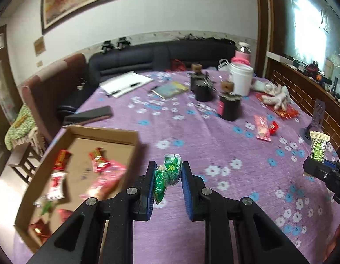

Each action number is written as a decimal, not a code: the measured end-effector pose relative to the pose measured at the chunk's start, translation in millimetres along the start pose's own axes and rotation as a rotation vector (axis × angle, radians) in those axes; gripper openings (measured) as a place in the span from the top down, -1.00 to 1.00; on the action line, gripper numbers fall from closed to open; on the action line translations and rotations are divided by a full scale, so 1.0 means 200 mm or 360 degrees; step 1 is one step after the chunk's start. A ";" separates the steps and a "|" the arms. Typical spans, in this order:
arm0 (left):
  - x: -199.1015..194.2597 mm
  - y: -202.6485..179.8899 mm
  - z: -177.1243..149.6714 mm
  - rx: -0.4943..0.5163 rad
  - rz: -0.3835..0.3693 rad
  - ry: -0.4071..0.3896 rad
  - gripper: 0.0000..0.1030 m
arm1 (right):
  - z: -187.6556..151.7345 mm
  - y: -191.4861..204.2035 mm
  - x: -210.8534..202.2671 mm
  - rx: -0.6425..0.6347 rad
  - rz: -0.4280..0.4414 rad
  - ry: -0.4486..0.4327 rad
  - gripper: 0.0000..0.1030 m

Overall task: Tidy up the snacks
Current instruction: 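Carry the cream packet and green candies into the box and open both tools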

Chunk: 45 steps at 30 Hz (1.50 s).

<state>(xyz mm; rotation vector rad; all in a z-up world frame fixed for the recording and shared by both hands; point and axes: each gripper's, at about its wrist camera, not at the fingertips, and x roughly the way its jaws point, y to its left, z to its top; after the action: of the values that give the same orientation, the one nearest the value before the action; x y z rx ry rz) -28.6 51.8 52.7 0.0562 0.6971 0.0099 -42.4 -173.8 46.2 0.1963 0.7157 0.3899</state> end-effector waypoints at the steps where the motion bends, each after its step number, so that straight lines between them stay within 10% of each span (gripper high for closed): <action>1: -0.02 0.03 -0.01 -0.0008 0.0015 -0.0014 0.56 | 0.00 0.03 0.00 -0.0019 0.0009 -0.0002 0.66; 27: -0.20 0.77 -0.14 -0.0297 0.0354 -0.0061 0.56 | 0.09 0.88 0.29 -0.0420 0.0272 0.0106 0.66; 45: -0.11 1.01 -0.17 -0.0351 0.0479 -0.0010 0.55 | 0.14 1.11 0.60 -0.0485 0.0350 0.0207 0.66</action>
<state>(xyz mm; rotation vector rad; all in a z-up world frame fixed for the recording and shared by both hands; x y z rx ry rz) -64.2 255.1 52.2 -0.0513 0.6727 0.3745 -2.2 76.3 62.9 -0.0401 0.7553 0.7204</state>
